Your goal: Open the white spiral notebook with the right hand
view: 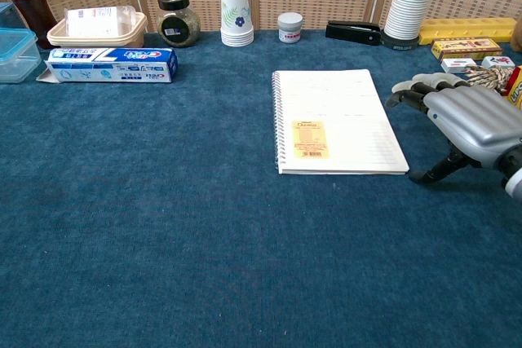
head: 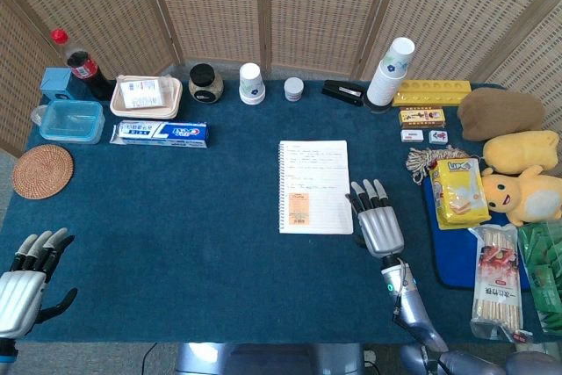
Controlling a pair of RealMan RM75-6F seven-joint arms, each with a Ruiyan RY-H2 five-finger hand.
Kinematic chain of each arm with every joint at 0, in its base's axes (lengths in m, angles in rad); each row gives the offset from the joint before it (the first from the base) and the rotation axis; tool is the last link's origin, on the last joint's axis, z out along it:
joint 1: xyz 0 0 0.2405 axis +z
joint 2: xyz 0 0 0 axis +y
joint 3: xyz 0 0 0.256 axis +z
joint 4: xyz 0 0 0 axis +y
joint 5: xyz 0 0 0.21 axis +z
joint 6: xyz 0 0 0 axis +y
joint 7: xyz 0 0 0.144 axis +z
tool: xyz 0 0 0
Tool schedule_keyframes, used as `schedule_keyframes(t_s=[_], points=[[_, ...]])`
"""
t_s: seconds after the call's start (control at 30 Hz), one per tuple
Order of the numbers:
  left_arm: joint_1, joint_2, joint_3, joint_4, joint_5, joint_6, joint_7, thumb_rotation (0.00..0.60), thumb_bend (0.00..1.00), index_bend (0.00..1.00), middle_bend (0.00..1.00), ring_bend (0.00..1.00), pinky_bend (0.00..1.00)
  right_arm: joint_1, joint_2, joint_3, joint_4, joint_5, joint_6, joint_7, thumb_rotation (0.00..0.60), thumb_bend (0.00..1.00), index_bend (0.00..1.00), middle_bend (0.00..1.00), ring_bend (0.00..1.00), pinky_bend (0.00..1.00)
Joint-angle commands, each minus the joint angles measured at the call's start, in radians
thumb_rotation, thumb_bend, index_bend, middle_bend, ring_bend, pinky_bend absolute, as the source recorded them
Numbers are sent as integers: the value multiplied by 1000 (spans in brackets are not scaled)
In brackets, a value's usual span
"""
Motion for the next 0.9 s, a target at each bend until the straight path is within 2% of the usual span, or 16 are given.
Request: schedule_keyframes(t_s=[0.03,0.37,0.9], points=[[2,-1,0,3,-1,4,-4,600,271,162,78,26,0,9,-6,2,7,3,-6,-2,600,144,180,150,22,63],[12,-6,3,25,-12,12,-28,600,270,162,78,26,0,63,-43,25,19,6,-23,-29,600,144,181,150,22,63],[27,-19,4,70,-24,29,-89,600,270,162,76,26,0,176,-147,133,82,21,27,-22,600,137,177,150,39,63]])
